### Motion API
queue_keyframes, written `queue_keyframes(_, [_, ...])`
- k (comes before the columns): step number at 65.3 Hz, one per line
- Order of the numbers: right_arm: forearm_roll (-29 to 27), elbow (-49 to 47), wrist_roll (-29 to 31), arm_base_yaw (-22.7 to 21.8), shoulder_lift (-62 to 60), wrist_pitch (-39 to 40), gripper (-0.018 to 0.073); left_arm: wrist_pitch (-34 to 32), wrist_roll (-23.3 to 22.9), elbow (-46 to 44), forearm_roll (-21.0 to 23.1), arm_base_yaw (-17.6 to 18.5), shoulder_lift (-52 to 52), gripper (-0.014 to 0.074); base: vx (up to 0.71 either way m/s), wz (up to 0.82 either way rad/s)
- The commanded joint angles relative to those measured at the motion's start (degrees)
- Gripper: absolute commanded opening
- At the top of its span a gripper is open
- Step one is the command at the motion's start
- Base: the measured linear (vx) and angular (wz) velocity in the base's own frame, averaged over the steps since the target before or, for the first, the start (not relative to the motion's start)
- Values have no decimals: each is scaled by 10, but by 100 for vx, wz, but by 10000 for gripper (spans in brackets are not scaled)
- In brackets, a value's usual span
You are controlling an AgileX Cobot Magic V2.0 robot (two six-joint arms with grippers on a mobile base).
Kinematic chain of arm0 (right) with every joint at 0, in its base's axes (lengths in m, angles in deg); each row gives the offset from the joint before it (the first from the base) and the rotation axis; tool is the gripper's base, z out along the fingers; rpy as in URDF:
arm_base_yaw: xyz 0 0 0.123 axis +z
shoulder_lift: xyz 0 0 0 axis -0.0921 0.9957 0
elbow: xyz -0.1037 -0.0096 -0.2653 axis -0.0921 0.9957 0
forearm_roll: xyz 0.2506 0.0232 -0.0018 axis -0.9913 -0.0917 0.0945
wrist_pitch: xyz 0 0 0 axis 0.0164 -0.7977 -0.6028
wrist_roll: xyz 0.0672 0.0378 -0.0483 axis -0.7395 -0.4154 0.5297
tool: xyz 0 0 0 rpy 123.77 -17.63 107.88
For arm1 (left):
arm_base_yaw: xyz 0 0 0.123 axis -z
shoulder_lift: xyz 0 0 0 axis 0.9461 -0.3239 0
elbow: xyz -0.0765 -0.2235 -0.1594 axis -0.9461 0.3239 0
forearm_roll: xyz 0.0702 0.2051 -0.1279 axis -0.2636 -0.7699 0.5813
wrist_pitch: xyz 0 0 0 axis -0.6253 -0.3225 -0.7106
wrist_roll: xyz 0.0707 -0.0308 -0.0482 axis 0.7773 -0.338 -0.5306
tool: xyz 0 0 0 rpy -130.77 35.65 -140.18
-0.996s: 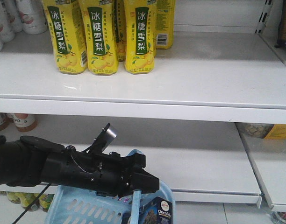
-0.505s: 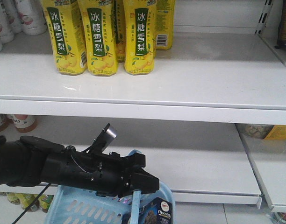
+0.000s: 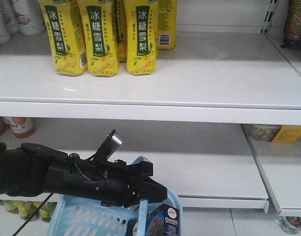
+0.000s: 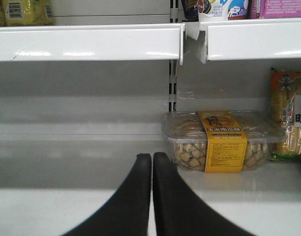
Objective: Left arm holds basket, right arm returns cookies
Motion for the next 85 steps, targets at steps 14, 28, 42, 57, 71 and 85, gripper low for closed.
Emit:
queue_keyframes(14, [3,0,0,-4,-4,44,-8,24,25,-16,32,0,28,-6,-1,-1])
queue_keyframes(28, [3,0,0,-4,-4,44,-8,24,25,-16,32,0,28,-6,0,0])
queue_keyframes(42, [3,0,0,-4,-4,44,-8,24,25,-16,32,0,28,-6,0,0])
queue_keyframes(57, [3,-1,0,-4,-4,49,-8,24,25,-16,32,0,28,-6,0,0])
queue_keyframes(71, [-68,-2,-63,-3,-4,67,-8,24,25,-16,32,0,28,-6,0,0])
queue_keyframes(85, [-86,-69,-59,-3,30,53,-8,24,25,-16,32,0,28,-6,0,0])
